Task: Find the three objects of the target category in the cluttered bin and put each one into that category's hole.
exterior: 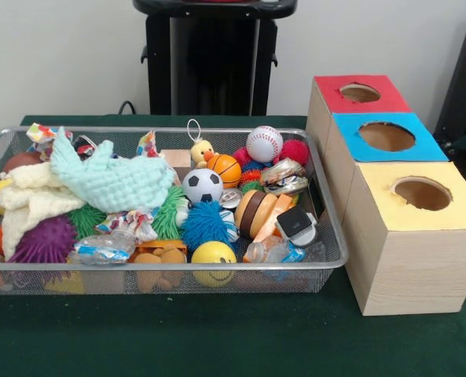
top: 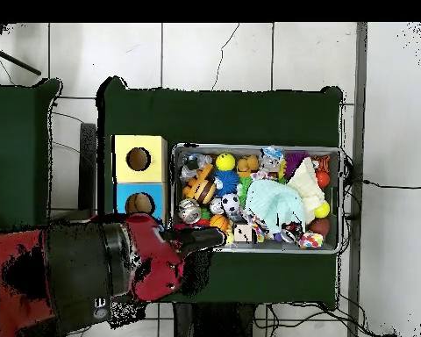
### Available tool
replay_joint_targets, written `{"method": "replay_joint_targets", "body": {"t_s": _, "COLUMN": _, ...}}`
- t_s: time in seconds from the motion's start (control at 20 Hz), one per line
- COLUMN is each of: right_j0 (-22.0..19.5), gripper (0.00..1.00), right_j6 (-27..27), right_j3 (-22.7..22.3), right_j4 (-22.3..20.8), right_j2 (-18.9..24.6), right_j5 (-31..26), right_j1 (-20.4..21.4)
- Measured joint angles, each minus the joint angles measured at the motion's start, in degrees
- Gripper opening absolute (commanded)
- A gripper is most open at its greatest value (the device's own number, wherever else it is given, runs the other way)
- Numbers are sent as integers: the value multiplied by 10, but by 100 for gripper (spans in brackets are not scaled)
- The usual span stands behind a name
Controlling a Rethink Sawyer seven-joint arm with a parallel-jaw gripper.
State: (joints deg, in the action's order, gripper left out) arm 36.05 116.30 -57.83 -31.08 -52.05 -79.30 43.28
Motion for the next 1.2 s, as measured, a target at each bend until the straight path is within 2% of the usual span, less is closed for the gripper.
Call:
{"method": "replay_joint_targets", "body": {"t_s": 0.1, "right_j0": -16, "gripper": 0, "right_j6": -15, "right_j3": 0, "right_j4": 3, "right_j2": 5, "right_j5": 0, "right_j1": 21}}
{"method": "replay_joint_targets", "body": {"t_s": 0.15, "right_j0": -33, "gripper": 0, "right_j6": -35, "right_j3": 0, "right_j4": 3, "right_j2": 9, "right_j5": 0, "right_j1": 45}}
{"method": "replay_joint_targets", "body": {"t_s": 0.3, "right_j0": -46, "gripper": 0, "right_j6": -59, "right_j3": 0, "right_j4": 3, "right_j2": 12, "right_j5": 0, "right_j1": 70}}
{"method": "replay_joint_targets", "body": {"t_s": 0.65, "right_j0": -51, "gripper": 0, "right_j6": -112, "right_j3": -7, "right_j4": 2, "right_j2": 20, "right_j5": 0, "right_j1": 131}}
{"method": "replay_joint_targets", "body": {"t_s": 1.0, "right_j0": -56, "gripper": 0, "right_j6": -116, "right_j3": -10, "right_j4": 6, "right_j2": 38, "right_j5": 0, "right_j1": 168}}
{"method": "replay_joint_targets", "body": {"t_s": 1.2, "right_j0": -72, "gripper": 0, "right_j6": -116, "right_j3": -14, "right_j4": 24, "right_j2": 60, "right_j5": 0, "right_j1": 187}}
